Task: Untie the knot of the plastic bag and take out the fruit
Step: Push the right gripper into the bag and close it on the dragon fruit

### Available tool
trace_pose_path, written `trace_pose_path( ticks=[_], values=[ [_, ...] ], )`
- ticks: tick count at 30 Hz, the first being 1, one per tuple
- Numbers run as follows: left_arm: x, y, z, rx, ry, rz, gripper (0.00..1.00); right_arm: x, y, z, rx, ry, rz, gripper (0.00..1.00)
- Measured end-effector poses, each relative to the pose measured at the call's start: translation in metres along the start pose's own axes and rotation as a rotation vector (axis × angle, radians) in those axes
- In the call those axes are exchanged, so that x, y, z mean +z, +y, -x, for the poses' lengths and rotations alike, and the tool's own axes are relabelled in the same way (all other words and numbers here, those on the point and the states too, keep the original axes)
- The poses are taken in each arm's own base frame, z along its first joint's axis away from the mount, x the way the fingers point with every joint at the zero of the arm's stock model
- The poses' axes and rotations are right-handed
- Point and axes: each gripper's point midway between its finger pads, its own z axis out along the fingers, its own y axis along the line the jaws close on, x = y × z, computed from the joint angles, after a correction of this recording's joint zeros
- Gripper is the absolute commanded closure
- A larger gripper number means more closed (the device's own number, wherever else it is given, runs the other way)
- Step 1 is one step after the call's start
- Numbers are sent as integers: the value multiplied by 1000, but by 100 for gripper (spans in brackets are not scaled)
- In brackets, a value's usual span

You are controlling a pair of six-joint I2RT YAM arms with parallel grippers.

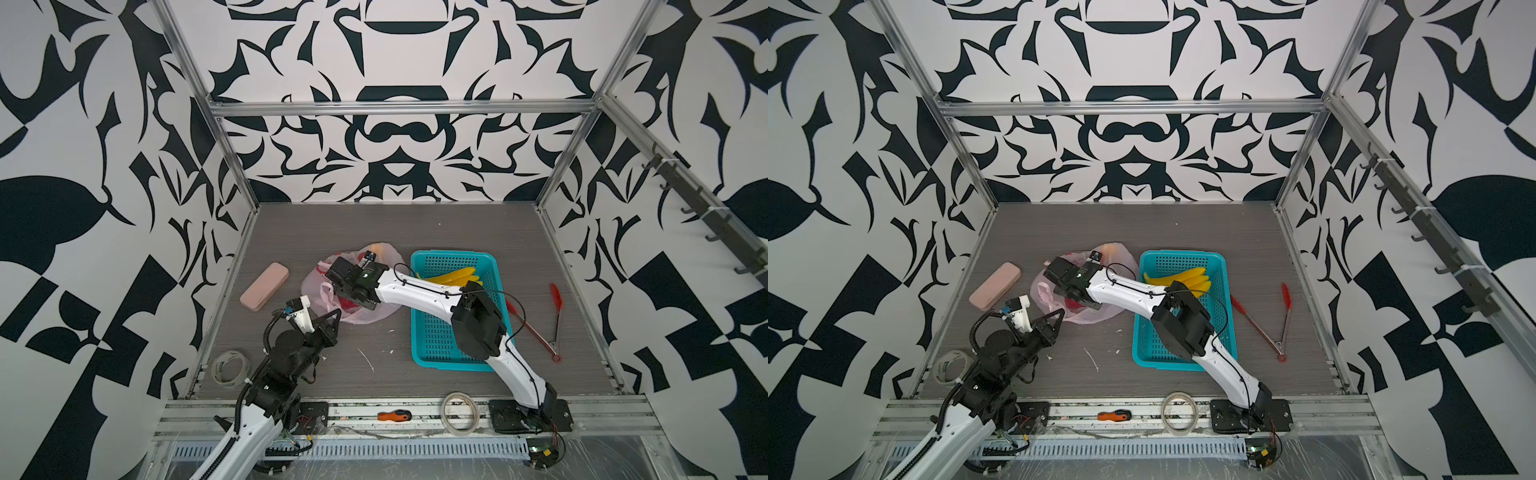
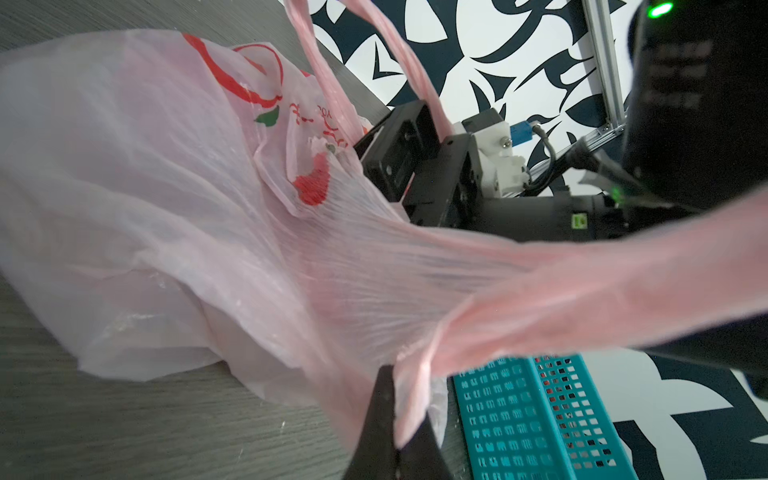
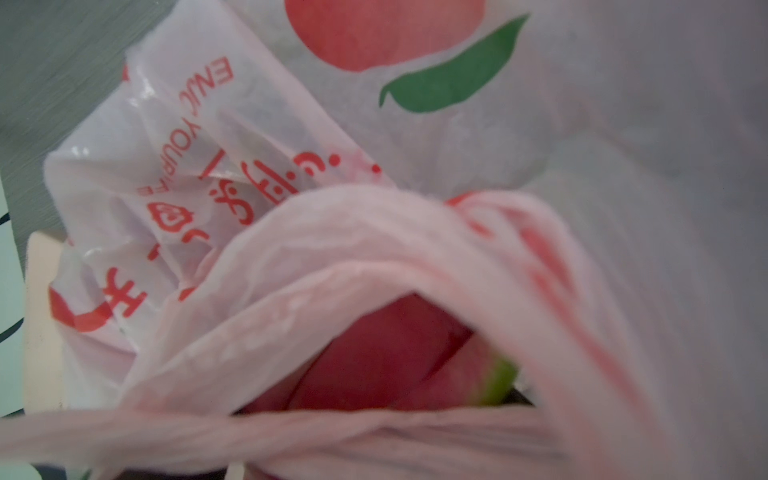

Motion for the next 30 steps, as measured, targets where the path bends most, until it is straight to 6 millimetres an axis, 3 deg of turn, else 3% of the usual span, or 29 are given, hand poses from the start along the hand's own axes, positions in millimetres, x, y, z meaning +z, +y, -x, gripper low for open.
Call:
trace_pose_path(
  ticks=[15, 25, 30],
  values=[
    [0, 0, 0, 0, 2, 2, 100, 3, 0, 1, 26, 0, -1, 14],
    [1, 0, 1, 1, -2, 3, 100, 5, 1, 1, 43, -5, 11, 33],
    [2, 3, -1, 3, 6, 15, 100, 6, 3, 2, 51, -10, 32, 53]
  ],
)
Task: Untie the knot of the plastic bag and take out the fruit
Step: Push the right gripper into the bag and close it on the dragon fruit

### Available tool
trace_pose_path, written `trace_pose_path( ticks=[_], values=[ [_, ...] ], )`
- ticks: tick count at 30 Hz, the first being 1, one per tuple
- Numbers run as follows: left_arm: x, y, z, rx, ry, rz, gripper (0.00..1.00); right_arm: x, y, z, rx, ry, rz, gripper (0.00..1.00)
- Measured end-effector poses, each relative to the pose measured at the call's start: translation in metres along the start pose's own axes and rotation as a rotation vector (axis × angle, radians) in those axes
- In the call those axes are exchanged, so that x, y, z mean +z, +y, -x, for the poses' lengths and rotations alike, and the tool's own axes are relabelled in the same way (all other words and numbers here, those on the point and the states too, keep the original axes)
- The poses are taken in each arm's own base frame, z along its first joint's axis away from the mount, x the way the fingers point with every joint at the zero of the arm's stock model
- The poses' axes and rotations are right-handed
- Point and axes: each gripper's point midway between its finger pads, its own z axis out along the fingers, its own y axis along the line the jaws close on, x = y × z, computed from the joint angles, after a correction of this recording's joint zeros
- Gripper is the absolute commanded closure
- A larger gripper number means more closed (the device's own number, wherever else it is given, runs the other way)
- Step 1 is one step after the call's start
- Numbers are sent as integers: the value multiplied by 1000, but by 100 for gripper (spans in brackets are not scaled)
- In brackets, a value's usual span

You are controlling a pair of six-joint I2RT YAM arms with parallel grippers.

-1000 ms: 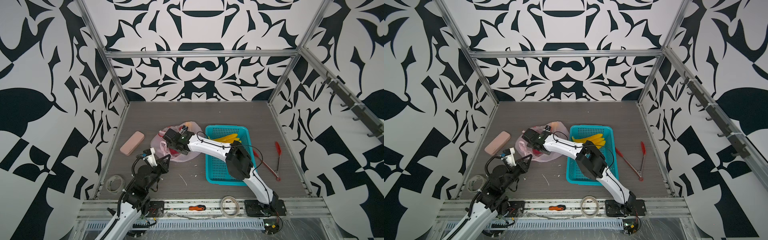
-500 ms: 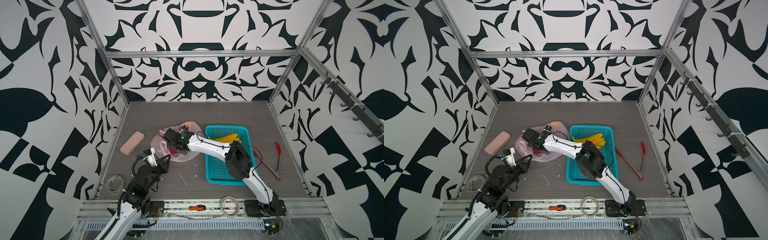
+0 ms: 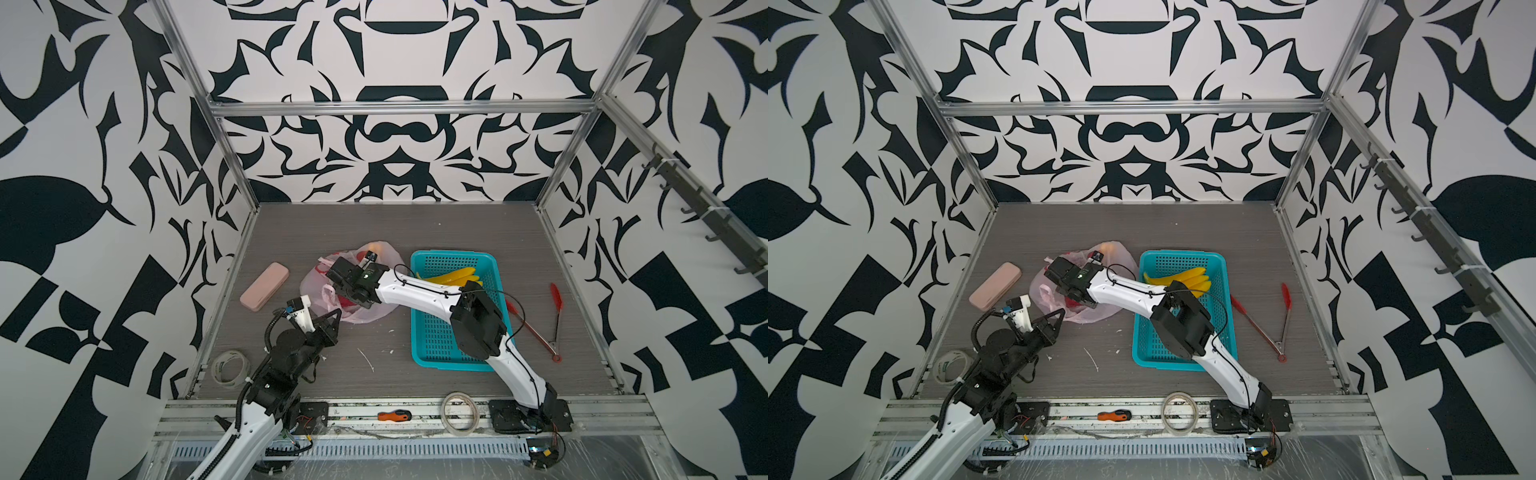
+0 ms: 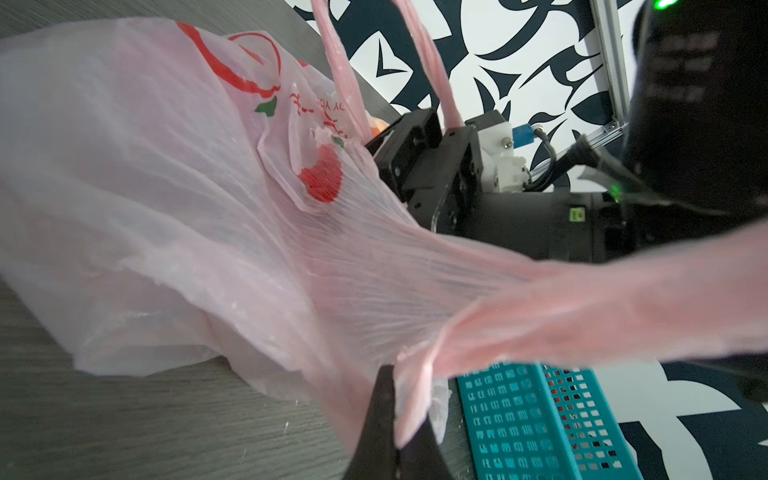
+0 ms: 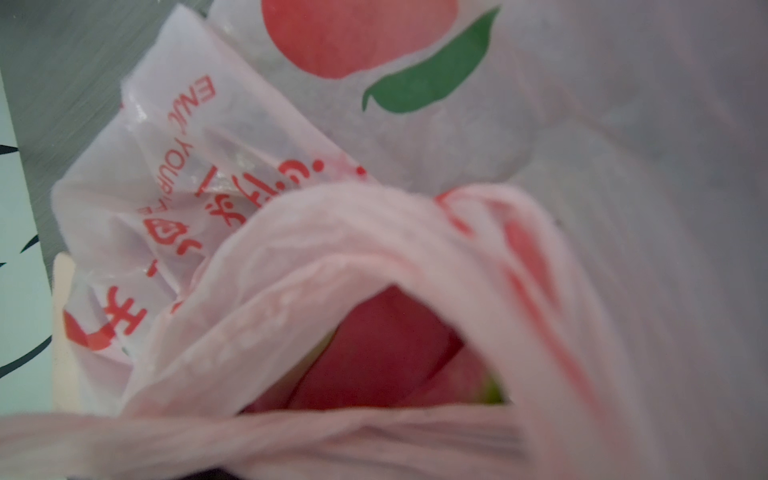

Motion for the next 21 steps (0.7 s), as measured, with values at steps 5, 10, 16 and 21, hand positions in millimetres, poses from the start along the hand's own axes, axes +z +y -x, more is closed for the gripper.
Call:
trace_pose_path(
  ticks=[5, 10, 16, 21],
  values=[
    [1, 4, 0, 2, -1, 19, 100, -2, 0, 2, 8, -1, 31, 70],
    [2, 8, 0, 11, -6, 41, 100, -6, -2, 1, 10, 7, 61, 83],
    [4, 13, 1, 20, -5, 71, 100, -16, -3, 4, 9, 11, 94, 89],
    [5, 10, 5, 21, -14, 74, 100, -31, 5, 9, 10, 4, 149, 91]
  ],
)
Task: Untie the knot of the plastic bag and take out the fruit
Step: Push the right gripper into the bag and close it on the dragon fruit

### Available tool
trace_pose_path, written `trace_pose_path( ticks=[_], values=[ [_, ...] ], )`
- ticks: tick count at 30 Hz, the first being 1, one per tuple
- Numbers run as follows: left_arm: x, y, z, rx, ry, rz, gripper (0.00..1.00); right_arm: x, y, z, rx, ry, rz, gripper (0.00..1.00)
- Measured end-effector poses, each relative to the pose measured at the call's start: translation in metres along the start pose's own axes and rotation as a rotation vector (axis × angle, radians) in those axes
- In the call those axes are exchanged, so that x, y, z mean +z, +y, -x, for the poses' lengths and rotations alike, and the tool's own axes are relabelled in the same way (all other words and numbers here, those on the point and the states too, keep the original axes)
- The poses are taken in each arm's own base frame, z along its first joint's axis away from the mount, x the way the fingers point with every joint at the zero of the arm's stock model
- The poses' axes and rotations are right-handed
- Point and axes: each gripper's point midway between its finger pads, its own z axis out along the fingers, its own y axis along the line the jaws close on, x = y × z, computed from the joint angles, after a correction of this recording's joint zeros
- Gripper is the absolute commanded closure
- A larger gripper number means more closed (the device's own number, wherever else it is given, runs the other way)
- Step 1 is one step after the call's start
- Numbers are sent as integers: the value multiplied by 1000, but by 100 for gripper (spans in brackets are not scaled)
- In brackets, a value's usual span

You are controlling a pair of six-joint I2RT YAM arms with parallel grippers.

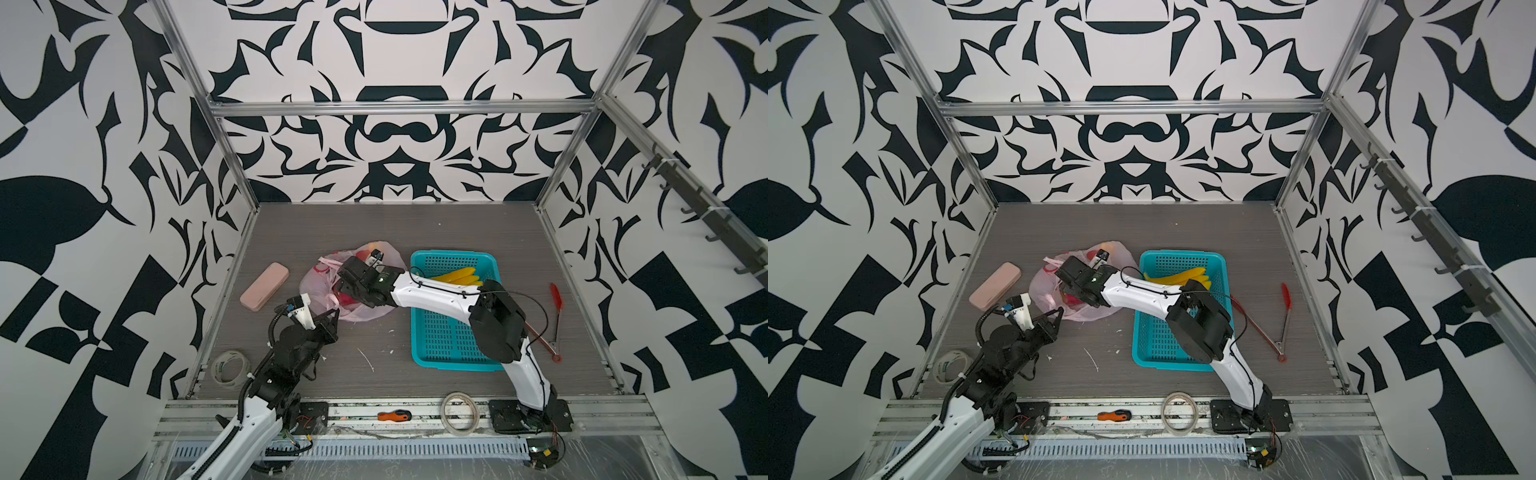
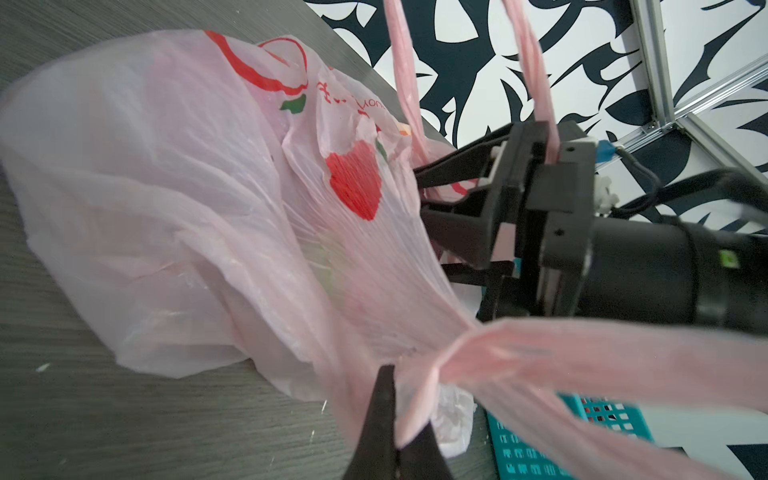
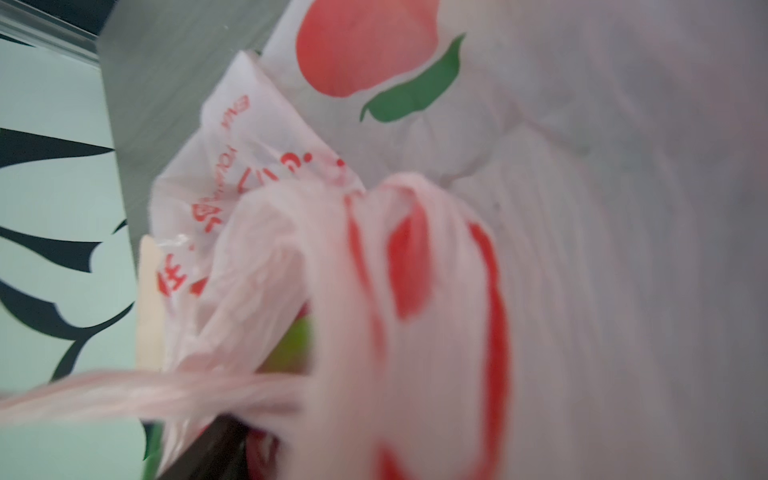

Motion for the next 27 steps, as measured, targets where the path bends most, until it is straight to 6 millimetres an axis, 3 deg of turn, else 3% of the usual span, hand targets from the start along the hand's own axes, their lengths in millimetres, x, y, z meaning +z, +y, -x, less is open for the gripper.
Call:
trace_pose_path(
  ticks=[13, 27],
  values=[
    [-1, -6, 15, 0, -47, 7, 100, -27, 9, 9, -46, -7, 82, 92],
    [1, -2, 14, 0, -47, 29, 100, -45, 15, 12, -124, 18, 146, 94]
  ],
)
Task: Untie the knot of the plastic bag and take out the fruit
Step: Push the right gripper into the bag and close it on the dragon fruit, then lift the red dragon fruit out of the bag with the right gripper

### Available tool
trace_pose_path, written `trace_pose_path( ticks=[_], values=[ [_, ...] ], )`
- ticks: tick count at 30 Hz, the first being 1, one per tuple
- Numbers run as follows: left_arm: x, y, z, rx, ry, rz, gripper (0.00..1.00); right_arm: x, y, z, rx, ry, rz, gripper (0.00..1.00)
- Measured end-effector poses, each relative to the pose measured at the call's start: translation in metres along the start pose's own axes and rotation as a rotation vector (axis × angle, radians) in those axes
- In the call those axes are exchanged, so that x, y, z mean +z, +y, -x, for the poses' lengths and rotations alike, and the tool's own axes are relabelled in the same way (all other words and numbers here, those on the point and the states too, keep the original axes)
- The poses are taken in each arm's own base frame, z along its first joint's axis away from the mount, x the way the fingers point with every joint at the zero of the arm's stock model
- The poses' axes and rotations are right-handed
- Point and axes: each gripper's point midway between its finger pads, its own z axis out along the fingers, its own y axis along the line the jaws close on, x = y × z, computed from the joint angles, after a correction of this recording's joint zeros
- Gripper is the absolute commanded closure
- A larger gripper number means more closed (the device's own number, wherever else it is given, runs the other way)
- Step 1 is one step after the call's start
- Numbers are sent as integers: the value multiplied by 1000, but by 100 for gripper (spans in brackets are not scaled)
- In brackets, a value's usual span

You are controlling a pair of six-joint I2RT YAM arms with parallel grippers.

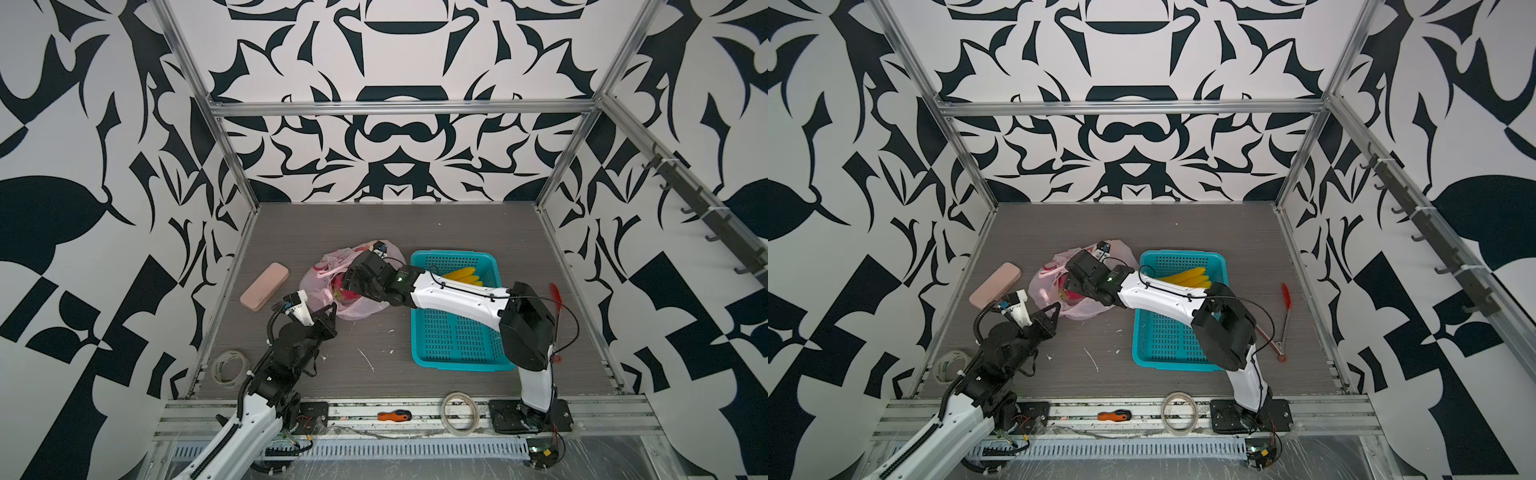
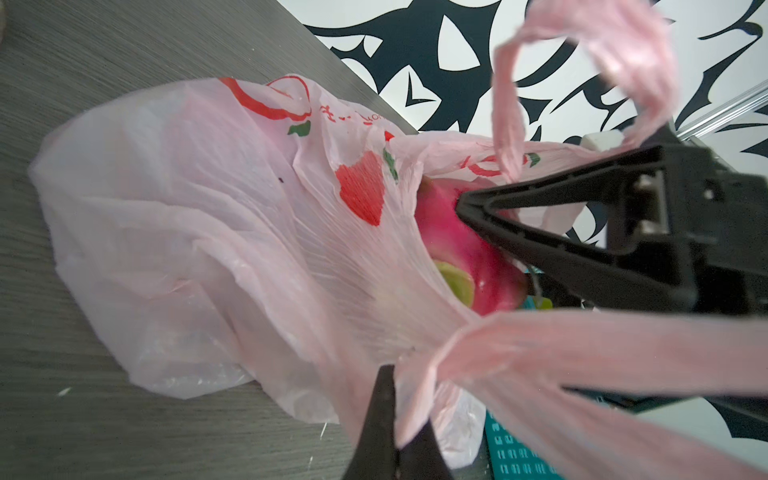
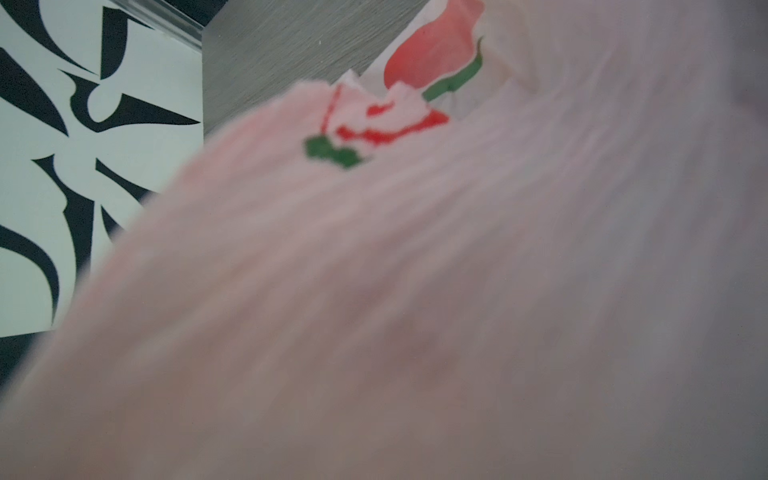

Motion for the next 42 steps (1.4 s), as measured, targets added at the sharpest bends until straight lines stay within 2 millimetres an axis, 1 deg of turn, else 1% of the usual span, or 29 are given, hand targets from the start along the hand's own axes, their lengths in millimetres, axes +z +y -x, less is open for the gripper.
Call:
trace_pose_path(
  ticks=[6, 11, 20, 23, 26, 28, 32, 36, 38, 42],
  values=[
    [3, 3, -3, 2, 17, 18, 100, -4, 7, 0, -35, 22, 38, 95],
    [5, -4, 3, 10, 6, 6, 100, -12, 11, 2, -76, 24, 51, 95],
    [6, -7, 6, 31, 0, 0, 100, -48, 29, 15, -138, -2, 110, 96],
    [6, -6, 6, 38, 0, 3, 100, -56, 33, 18, -152, 0, 127, 96],
    [6, -6, 8, 44, -5, 6, 100, -61, 32, 16, -172, 17, 132, 96],
    [6, -10, 12, 48, -13, 0, 100, -63, 30, 14, -182, 28, 129, 97],
    [5, -20, 23, 56, -42, -17, 100, -64, 20, 6, -204, 55, 115, 98],
    [6, -22, 26, 66, -49, -16, 100, -66, 10, -3, -226, 90, 105, 98],
    [7, -21, 25, 70, -45, -12, 100, -68, 9, -6, -240, 102, 108, 98],
    [9, -21, 24, 77, -37, -4, 100, -73, 14, -10, -269, 120, 132, 99]
  ],
)
